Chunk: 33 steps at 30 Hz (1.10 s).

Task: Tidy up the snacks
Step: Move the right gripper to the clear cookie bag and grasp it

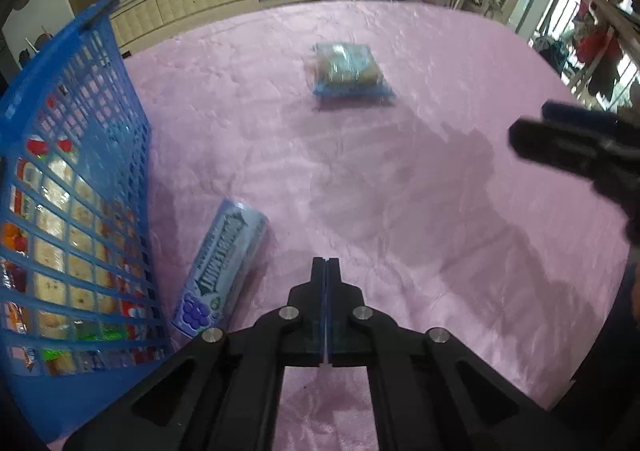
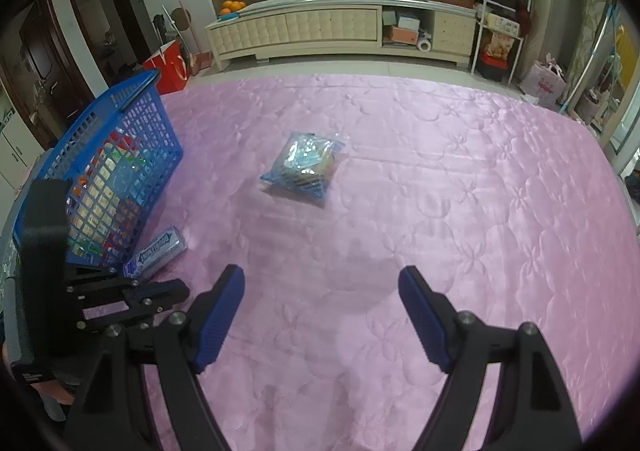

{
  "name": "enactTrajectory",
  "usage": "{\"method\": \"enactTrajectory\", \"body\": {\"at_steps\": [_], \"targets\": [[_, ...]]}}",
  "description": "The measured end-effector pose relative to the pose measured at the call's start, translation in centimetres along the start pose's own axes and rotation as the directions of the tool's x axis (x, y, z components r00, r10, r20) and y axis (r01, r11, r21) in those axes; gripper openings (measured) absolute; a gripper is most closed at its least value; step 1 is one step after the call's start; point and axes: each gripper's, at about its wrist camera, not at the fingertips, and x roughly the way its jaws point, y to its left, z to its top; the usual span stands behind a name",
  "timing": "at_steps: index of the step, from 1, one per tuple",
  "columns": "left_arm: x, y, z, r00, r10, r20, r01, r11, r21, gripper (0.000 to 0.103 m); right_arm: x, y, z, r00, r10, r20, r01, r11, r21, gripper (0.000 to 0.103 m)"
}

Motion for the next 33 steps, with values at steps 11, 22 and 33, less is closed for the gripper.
{"method": "enactTrajectory", "body": {"at_steps": [11, 22, 33], "targets": [[-0.1, -0.4, 3.2, 0.994, 0.013, 0.108, -0.006, 0.998, -0.068, 0.000, 2.9, -0.5, 3.4, 0.999, 0.041, -0.030, -0.040, 0.998, 0.043, 0.083], [2.1, 2.7, 6.5, 0.984, 0.042, 0.176, -0.004, 0.978, -0.210, 0.000, 8.2, -0.7, 7.5, 0.994, 0.065, -0.093, -0.060, 0.996, 0.066, 0.083], [3.6, 4.1, 8.5, 0.973, 0.109, 0.203, -0.057, 0.967, -0.250, 0.000, 13.5, 0.1, 9.4, 0.984, 0.049, -0.174, -0.047, 0.999, 0.014, 0.083]]}}
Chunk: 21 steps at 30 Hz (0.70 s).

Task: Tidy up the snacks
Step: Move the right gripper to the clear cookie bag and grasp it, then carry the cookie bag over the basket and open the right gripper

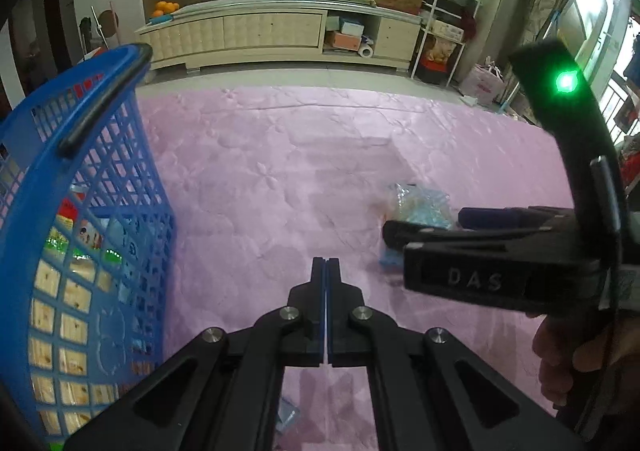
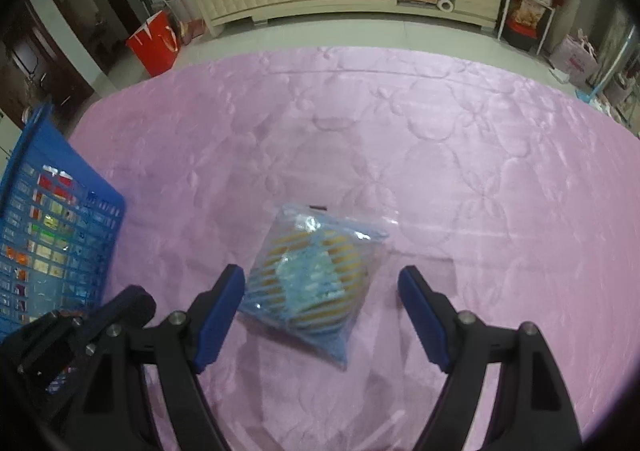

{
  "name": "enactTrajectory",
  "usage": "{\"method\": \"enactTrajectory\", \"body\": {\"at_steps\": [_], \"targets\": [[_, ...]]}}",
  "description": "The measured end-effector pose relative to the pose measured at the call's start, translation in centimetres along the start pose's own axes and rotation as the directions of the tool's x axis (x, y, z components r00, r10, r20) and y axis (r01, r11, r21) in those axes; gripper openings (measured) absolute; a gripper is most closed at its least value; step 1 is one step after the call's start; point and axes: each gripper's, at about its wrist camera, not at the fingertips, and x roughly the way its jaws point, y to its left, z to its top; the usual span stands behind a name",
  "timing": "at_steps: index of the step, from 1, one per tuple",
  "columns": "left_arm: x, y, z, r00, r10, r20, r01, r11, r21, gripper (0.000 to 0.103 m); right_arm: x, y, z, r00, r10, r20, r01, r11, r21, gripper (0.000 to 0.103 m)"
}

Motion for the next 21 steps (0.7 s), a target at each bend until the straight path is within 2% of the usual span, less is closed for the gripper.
{"method": "enactTrajectory", "body": {"at_steps": [4, 6, 8, 14, 21], "targets": [[0.1, 0.0, 0.2, 1.000, -0.003, 0.006, 0.003, 1.000, -0.002, 0.000, 0.5, 0.9, 0.1, 0.999, -0.032, 0.009, 0.033, 0.998, -0.056, 0.080], [0.2, -0.2, 0.2, 1.000, -0.003, 0.006, 0.003, 1.000, -0.007, 0.000, 0.4, 1.4, -0.2, 0.999, -0.043, 0.024, 0.045, 0.995, -0.087, 0.065], [0.2, -0.3, 0.1, 1.000, -0.008, 0.001, 0.008, 1.000, -0.018, 0.000, 0.1, 1.2, -0.4, 0.999, -0.042, 0.029, 0.044, 0.995, -0.093, 0.059], [-0.9, -0.6, -0.9, 1.000, -0.030, -0.003, 0.030, 0.999, -0.026, 0.000, -1.2, 0.3, -2.0, 0.999, -0.026, 0.025, 0.028, 0.996, -0.086, 0.058], [-4.0, -1.5, -1.4, 0.998, -0.057, 0.034, 0.057, 0.998, -0.008, 0.000, -6.7, 0.4, -4.1, 0.993, -0.024, 0.112, 0.034, 0.996, -0.086, 0.058]]}}
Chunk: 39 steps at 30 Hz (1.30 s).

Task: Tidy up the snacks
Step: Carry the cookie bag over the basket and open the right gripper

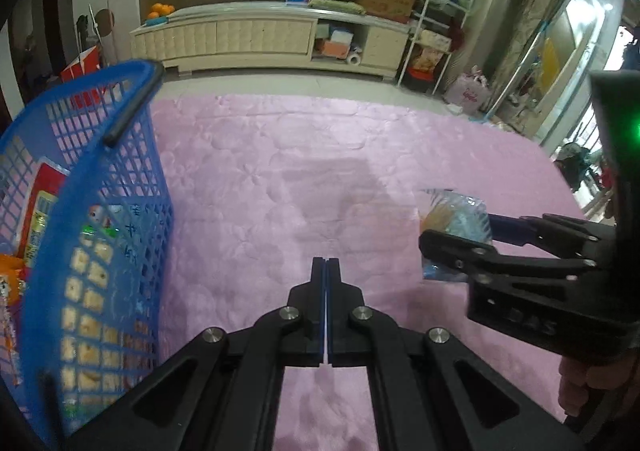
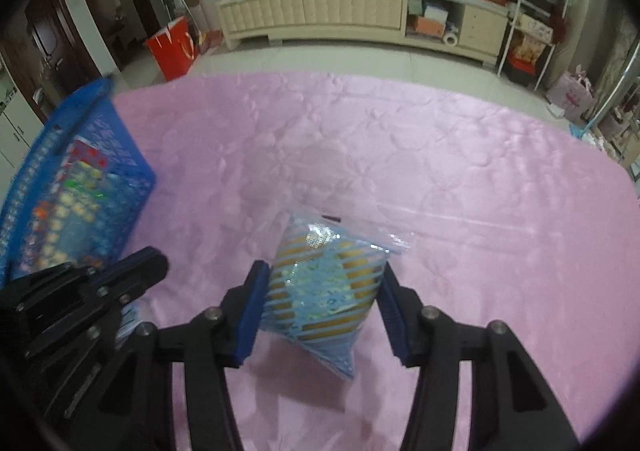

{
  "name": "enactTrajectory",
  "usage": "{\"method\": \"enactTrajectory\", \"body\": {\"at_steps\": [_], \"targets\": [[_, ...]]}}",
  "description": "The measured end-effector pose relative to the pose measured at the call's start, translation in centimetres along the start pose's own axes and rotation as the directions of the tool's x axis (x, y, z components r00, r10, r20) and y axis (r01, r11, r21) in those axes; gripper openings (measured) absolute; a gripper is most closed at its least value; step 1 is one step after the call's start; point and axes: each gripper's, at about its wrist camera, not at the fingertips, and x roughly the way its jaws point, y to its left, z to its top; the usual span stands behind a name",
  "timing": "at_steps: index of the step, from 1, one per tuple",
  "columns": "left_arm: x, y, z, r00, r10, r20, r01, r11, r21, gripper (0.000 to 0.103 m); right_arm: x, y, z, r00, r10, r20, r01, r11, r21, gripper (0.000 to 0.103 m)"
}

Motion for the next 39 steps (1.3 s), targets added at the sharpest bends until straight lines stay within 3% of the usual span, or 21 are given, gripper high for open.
{"method": "enactTrajectory", "body": {"at_steps": [10, 21, 30, 39], "targets": [[-7.1, -1.0, -1.2, 0.996, -0.011, 0.090, 0.008, 0.999, 0.034, 0.000, -8.8, 1.8, -1.8, 0.993, -0.015, 0.119, 0.020, 0.999, -0.035, 0.058], [-15.3, -0.1, -1.8, 0.982, -0.048, 0.181, 0.033, 0.996, 0.084, 0.000, -15.9, 5.6, -2.9, 0.972, -0.016, 0.233, 0.034, 0.997, -0.072, 0.058], [-19.7, 3.9, -0.5, 0.978, -0.037, 0.207, 0.020, 0.996, 0.085, 0.000, -18.4, 9.6, -2.5, 0.953, 0.045, 0.298, -0.012, 0.994, -0.112, 0.058], [-21.7, 8.6, 0.6, 0.978, -0.011, 0.209, -0.005, 0.997, 0.075, 0.000, -17.4, 13.7, -0.2, 0.941, 0.123, 0.315, -0.077, 0.985, -0.156, 0.058]]}}
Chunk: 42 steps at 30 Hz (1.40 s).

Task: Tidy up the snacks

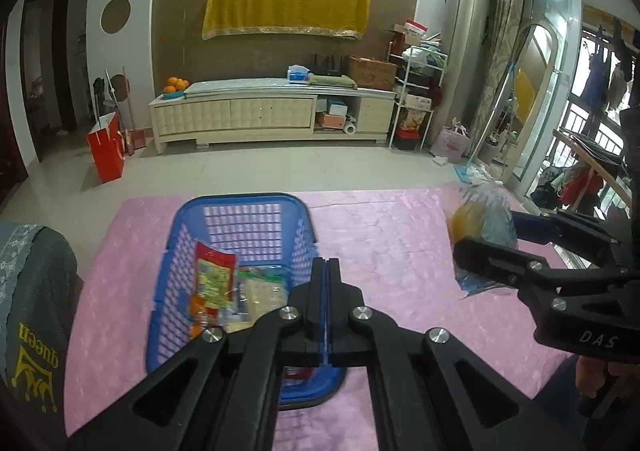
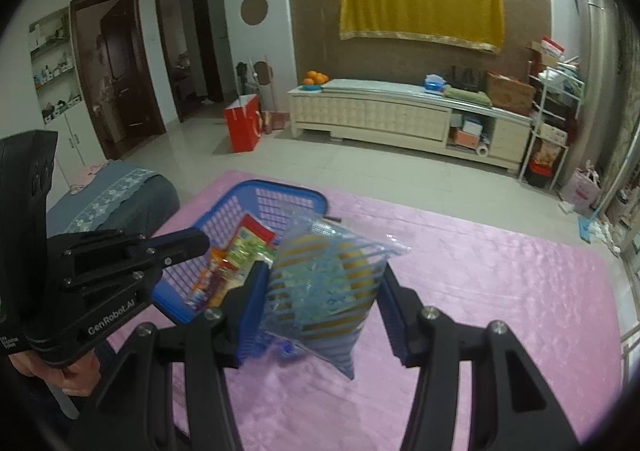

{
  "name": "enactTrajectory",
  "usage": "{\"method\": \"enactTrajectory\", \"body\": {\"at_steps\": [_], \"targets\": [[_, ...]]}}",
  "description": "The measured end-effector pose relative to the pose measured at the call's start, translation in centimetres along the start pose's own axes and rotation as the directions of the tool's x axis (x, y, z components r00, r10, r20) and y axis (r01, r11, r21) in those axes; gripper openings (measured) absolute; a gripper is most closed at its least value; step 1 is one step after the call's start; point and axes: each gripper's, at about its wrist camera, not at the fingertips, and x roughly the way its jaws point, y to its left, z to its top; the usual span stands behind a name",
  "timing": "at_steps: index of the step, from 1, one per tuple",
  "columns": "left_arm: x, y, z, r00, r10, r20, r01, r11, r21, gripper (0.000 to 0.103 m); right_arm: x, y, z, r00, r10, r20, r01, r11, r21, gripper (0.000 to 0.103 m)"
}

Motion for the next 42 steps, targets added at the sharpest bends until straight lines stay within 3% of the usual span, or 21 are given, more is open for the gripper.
{"method": "enactTrajectory", "body": {"at_steps": [12, 25, 27, 29, 31, 33, 36, 42], "targets": [[1.8, 6.2, -1.1, 0.998, 0.043, -0.051, -0.045, 0.998, -0.044, 0.000, 6.2, 4.4, 0.9, 0.994, 0.074, -0.086, -0.078, 0.996, -0.051, 0.058], [5.2, 9.9, -3.3, 0.989, 0.077, -0.128, -0.092, 0.989, -0.115, 0.000, 13.3, 7.5, -0.4, 0.962, 0.072, -0.264, -0.122, 0.976, -0.178, 0.058], [5.5, 10.1, -3.5, 0.986, 0.088, -0.140, -0.105, 0.987, -0.119, 0.010, 13.9, 7.6, -0.6, 0.956, 0.080, -0.283, -0.134, 0.975, -0.179, 0.058], [5.7, 10.2, -3.8, 0.985, 0.088, -0.152, -0.108, 0.986, -0.130, 0.028, 14.3, 7.9, -0.9, 0.952, 0.073, -0.299, -0.134, 0.972, -0.191, 0.059], [5.9, 10.3, -4.0, 0.983, 0.086, -0.161, -0.107, 0.986, -0.129, 0.034, 14.5, 8.3, -1.1, 0.948, 0.069, -0.310, -0.141, 0.966, -0.216, 0.060], [6.0, 10.1, -4.1, 0.982, 0.096, -0.165, -0.116, 0.987, -0.116, 0.036, 14.4, 8.5, -1.2, 0.951, 0.054, -0.306, -0.133, 0.961, -0.242, 0.073], [5.8, 9.6, -4.0, 0.981, 0.106, -0.163, -0.123, 0.988, -0.097, 0.046, 13.6, 8.4, -1.3, 0.963, 0.008, -0.270, -0.086, 0.957, -0.279, 0.084], [5.5, 8.6, -3.5, 0.981, 0.112, -0.157, -0.125, 0.989, -0.073, 0.057, 11.5, 6.2, -0.9, 0.973, -0.008, -0.232, -0.047, 0.972, -0.229, 0.084]]}}
